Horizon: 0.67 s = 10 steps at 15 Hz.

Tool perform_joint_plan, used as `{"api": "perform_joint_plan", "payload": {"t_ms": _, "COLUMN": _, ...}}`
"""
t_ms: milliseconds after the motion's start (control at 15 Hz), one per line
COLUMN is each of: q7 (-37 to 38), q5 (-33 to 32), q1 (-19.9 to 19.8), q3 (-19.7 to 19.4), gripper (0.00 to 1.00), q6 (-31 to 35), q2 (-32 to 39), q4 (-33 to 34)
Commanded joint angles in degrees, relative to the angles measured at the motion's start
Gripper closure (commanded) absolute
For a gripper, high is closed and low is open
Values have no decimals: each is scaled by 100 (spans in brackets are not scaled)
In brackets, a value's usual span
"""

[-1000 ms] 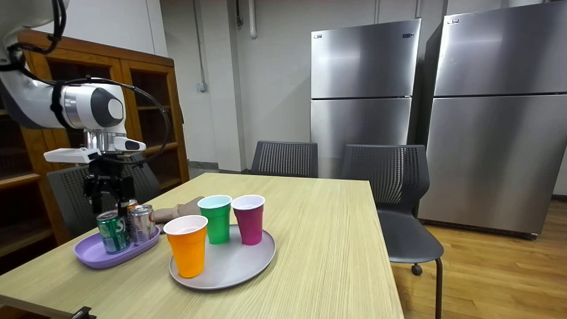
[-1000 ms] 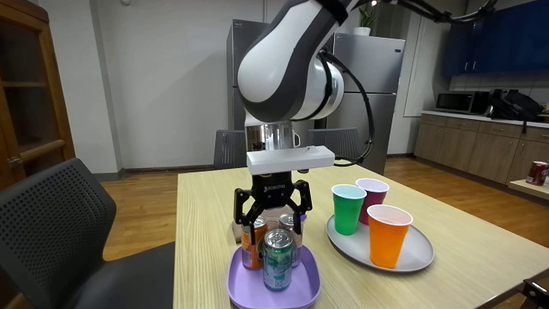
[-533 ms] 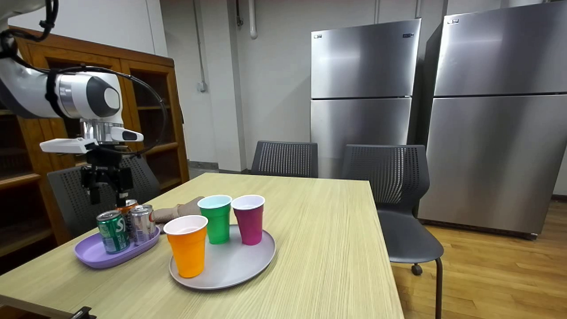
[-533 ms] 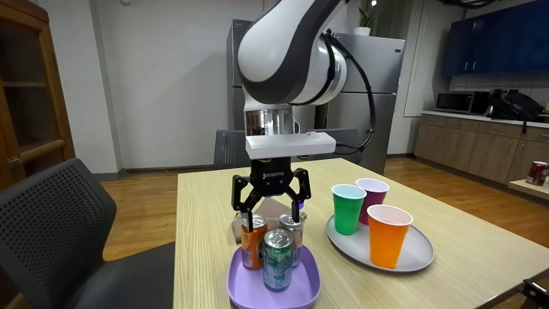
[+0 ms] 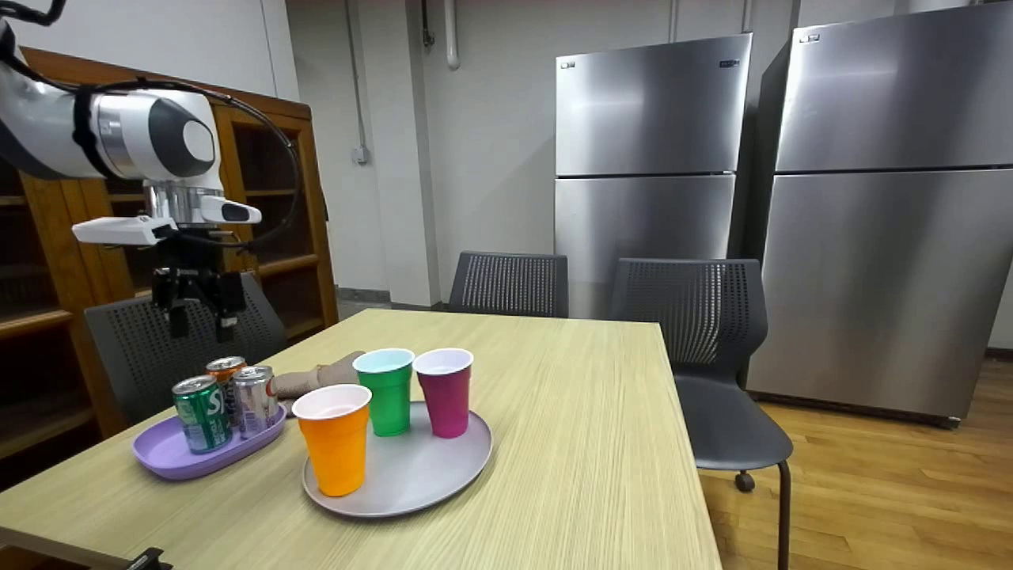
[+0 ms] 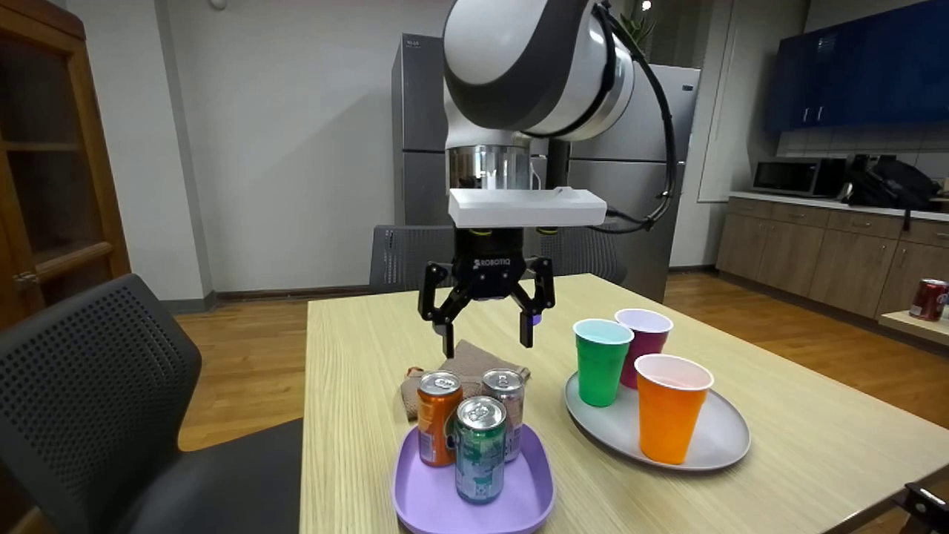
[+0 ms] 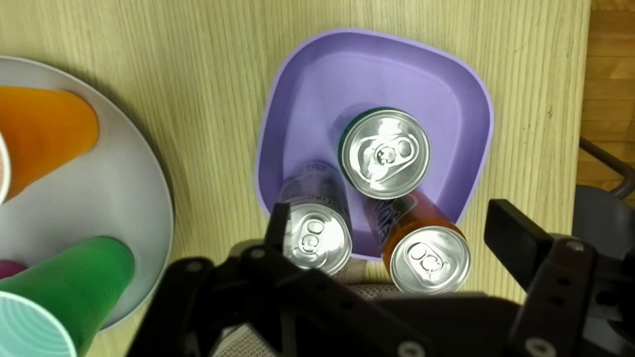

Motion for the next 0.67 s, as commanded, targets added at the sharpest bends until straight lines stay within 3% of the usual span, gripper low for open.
{"api": "perform_joint_plan", "payload": {"t_ms": 0, "q7": -59, "q5": 39, "q1": -222, "q3": 13, "gripper": 0, "q6": 101, "q2": -672, "q4": -525}}
{"api": "perform_joint_plan", "payload": {"t_ms": 600, "q7": -204, "q5": 167, "q1": -908, "q3": -176, "gripper": 0, "q6": 180, "q2": -1650, "q4": -1299}}
